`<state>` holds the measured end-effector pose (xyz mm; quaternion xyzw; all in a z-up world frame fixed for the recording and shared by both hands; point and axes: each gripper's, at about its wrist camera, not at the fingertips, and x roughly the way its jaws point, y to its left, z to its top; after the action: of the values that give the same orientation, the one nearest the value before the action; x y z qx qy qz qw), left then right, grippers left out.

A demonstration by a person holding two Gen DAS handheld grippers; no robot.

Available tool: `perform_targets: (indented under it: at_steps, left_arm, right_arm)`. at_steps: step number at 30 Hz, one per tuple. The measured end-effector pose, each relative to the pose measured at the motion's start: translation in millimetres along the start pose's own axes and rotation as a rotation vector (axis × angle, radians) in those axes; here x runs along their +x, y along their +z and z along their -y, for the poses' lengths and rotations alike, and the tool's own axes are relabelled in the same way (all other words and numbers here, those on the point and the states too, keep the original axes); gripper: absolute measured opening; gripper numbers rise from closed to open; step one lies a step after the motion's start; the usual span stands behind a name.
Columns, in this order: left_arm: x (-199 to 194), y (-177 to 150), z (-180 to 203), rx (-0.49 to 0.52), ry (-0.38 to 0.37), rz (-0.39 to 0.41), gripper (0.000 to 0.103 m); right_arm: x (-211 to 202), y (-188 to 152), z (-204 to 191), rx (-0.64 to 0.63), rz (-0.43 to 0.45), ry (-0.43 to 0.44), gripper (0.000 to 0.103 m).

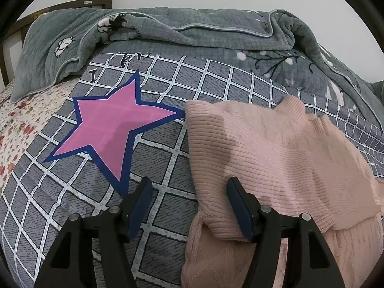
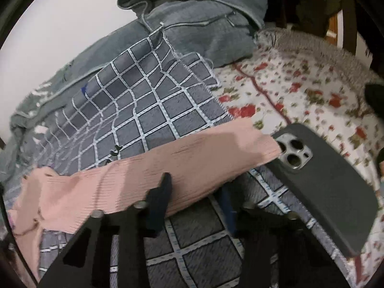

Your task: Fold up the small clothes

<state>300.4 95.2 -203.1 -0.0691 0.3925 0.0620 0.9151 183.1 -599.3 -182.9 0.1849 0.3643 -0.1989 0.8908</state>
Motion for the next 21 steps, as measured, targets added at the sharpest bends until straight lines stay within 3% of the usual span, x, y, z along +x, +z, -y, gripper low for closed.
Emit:
perform_targets:
  at_steps: [3,10,15,18,21]
  left_arm:
    - [0,0,0,-0.005,-0.007,0.000,0.064]
    - [0,1,-6,-0.029,-0.082,-0.005,0.074]
    - [-9,0,-17,-0.068,-0.146,0.008,0.078]
    - [-19,-2,-35,-0.110,-0.207,0.020,0.081]
    - [-26,-5,-55,-0.148,-0.195,0.039,0.081]
  right_arm:
    - [-18,3,-15,-0.062,0.064,-0.047,0.008]
    - [-81,20,-87,-0.214,0.224,-0.075,0.006]
    - [-128,26,-176,-0.330,0.320,-0.020,0.006]
    - [-150,21,-244,-0.404,0.357,0.057,0.006]
    - [-164,5,-317,-0.469,0.377,0.156,0.006]
